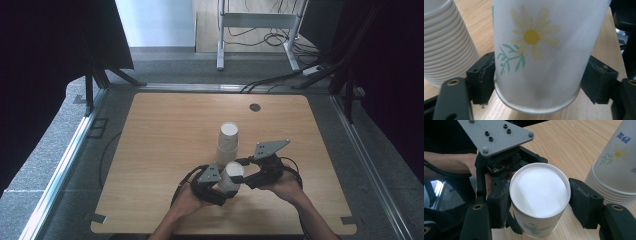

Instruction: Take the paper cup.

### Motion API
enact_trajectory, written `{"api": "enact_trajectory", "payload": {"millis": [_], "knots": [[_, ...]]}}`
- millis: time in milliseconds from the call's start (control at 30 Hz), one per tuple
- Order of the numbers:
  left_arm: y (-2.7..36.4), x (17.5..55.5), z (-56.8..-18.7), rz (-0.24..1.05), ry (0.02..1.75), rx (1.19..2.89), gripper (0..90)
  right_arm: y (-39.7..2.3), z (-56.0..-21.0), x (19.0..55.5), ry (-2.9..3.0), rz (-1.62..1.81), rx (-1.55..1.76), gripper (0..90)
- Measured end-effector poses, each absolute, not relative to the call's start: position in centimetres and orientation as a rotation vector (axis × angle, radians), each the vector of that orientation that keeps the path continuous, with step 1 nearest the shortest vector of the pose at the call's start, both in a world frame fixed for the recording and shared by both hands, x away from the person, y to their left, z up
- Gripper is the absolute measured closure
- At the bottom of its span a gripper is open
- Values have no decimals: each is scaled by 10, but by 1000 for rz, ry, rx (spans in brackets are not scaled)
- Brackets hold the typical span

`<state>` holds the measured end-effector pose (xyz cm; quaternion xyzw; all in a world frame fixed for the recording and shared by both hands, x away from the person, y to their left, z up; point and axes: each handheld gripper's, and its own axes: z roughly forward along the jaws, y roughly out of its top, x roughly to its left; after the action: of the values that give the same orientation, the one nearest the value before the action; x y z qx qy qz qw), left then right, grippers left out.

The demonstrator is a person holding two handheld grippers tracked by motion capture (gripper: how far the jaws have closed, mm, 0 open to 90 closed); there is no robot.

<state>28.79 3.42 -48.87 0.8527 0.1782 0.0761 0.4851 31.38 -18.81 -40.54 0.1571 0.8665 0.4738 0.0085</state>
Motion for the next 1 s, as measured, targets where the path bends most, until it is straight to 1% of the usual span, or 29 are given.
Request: {"api": "enact_trajectory", "payload": {"millis": [133, 267, 500, 667, 1000], "knots": [[35, 289, -489, 184, 438, 2084, 279, -189, -407, 315, 2705, 1475, 495, 366], [35, 289, -488, 185, 433, 2101, 303, -188, -408, 315, 2714, 1465, 483, 354], [44, 291, -475, 206, 439, 2140, 310, -192, -403, 316, 2709, 1456, 485, 250], [45, 290, -467, 253, 422, 2225, 310, -191, -399, 314, 2731, 1398, 456, 202], [31, 282, -467, 304, 343, 2424, 310, -176, -411, 309, 2845, 1187, 384, 191]]}}
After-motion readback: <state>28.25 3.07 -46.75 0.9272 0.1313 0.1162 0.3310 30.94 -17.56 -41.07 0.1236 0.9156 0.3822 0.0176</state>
